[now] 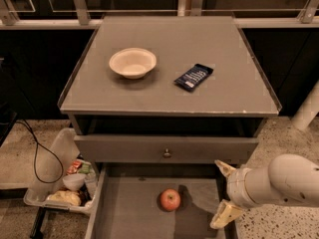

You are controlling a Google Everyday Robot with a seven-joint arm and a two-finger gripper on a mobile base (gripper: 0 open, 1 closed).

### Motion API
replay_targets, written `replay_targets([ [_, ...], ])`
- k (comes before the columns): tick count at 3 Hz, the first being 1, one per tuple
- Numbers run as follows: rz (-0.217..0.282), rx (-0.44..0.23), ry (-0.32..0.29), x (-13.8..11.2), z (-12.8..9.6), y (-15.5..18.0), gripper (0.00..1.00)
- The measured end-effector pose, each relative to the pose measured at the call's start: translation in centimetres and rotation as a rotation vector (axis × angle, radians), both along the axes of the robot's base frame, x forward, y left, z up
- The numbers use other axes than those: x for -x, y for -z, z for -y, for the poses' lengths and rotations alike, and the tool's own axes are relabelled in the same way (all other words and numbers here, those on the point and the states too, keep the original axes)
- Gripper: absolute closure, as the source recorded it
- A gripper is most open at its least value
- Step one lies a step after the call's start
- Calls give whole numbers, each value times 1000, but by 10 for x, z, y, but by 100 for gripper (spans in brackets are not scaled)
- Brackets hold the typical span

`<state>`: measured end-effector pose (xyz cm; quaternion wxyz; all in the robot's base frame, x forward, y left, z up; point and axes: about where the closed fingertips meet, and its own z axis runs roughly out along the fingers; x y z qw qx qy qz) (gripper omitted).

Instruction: Pick apple from middle drawer and place on counter

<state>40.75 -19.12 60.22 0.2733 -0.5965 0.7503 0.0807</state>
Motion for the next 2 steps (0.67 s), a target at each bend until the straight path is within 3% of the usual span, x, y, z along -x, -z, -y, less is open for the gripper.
replay_targets([
  [2,-25,-44,-12,-22,-31,62,0],
])
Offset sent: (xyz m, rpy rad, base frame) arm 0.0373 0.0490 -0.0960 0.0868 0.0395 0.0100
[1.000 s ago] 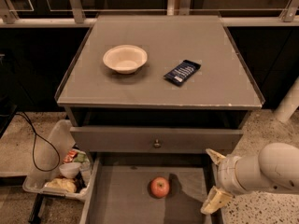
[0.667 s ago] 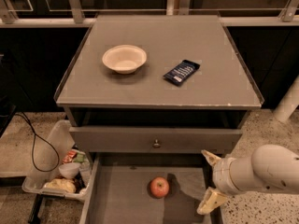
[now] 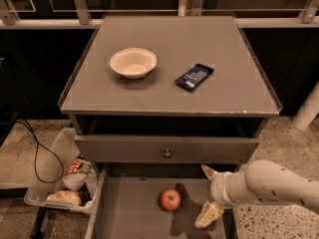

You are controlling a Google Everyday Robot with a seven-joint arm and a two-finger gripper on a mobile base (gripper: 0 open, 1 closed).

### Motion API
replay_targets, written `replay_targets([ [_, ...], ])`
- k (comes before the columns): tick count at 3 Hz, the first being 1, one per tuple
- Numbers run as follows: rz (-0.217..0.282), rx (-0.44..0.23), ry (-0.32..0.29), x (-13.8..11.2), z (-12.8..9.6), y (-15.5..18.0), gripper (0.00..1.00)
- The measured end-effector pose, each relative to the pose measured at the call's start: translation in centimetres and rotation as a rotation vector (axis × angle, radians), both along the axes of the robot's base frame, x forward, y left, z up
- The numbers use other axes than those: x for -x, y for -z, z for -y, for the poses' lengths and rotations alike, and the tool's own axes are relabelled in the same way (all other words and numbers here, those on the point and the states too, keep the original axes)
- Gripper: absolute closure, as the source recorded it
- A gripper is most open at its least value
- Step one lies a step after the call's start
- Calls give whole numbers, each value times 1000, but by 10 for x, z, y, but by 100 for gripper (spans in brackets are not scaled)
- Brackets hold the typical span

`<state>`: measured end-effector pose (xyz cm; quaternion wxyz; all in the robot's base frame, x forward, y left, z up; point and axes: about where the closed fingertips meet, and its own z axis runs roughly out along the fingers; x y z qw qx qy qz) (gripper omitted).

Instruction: Pick apple from middle drawer and place on counter

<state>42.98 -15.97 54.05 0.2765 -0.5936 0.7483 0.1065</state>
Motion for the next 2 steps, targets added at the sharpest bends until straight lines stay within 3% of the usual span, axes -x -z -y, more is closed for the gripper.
replay_targets([
  [2,-38,-76,9,-15,-29,53,0],
])
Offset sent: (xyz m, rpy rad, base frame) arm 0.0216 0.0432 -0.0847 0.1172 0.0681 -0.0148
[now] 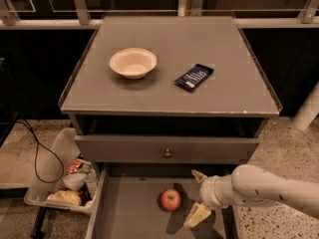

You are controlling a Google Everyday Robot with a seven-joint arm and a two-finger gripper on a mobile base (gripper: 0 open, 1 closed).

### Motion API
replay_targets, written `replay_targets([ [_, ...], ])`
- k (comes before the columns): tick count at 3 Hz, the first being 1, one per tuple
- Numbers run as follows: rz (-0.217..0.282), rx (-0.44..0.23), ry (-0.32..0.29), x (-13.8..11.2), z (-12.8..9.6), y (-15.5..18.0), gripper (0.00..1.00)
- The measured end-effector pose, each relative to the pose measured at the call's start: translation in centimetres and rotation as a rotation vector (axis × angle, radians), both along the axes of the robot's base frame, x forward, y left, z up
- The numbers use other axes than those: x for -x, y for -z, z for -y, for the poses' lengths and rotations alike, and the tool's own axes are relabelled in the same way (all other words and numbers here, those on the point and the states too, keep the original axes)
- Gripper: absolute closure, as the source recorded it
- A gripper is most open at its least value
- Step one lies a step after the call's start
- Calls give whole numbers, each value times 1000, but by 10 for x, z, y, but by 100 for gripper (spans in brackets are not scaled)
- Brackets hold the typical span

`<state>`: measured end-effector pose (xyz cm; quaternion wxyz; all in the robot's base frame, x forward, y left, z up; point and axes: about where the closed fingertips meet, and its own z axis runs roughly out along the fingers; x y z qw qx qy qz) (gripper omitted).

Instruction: Pick apple from middle drawer and place on counter

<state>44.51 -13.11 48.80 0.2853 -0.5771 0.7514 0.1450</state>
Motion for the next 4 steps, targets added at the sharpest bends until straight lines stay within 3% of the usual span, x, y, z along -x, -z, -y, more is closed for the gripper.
replay_targets([
  [3,-58,-124,-8,-6,-39,68,0],
  [4,-58,-154,-12,-11,-52,80,0],
])
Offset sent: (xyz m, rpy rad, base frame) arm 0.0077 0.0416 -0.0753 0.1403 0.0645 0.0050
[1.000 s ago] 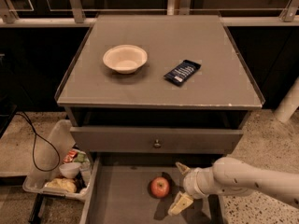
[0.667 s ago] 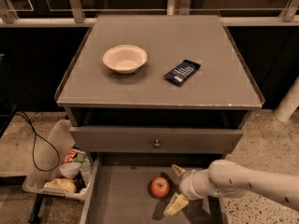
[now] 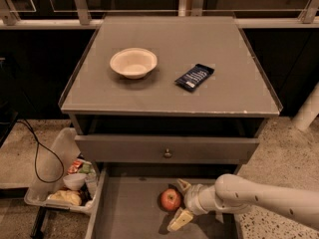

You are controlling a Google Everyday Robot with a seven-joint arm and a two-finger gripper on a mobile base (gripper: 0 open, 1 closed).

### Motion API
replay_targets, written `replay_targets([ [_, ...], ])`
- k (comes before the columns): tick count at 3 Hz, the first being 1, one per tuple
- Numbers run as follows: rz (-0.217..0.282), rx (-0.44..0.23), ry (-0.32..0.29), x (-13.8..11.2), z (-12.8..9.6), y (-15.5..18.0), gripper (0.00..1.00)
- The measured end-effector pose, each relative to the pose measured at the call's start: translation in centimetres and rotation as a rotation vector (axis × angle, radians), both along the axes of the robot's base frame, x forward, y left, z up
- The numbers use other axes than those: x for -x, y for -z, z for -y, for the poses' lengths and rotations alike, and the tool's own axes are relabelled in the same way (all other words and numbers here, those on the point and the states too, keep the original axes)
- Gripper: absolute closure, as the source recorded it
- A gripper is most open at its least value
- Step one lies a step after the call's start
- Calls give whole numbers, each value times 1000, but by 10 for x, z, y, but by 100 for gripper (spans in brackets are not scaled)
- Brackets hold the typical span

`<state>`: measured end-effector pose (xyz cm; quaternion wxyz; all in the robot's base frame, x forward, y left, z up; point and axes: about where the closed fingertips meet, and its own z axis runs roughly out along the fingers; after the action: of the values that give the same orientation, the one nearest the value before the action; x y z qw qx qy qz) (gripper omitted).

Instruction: Pick apple from middle drawer and place on counter

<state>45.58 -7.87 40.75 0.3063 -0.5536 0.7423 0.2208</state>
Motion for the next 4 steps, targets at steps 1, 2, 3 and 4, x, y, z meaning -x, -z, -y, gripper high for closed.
replay_targets([
  [1,18,11,25,-19,-10,23,0],
  [2,20,13,26,-20,-11,24,0],
  [3,20,13,26,-20,-11,24,19],
  [4,20,13,26,-20,-11,24,42],
])
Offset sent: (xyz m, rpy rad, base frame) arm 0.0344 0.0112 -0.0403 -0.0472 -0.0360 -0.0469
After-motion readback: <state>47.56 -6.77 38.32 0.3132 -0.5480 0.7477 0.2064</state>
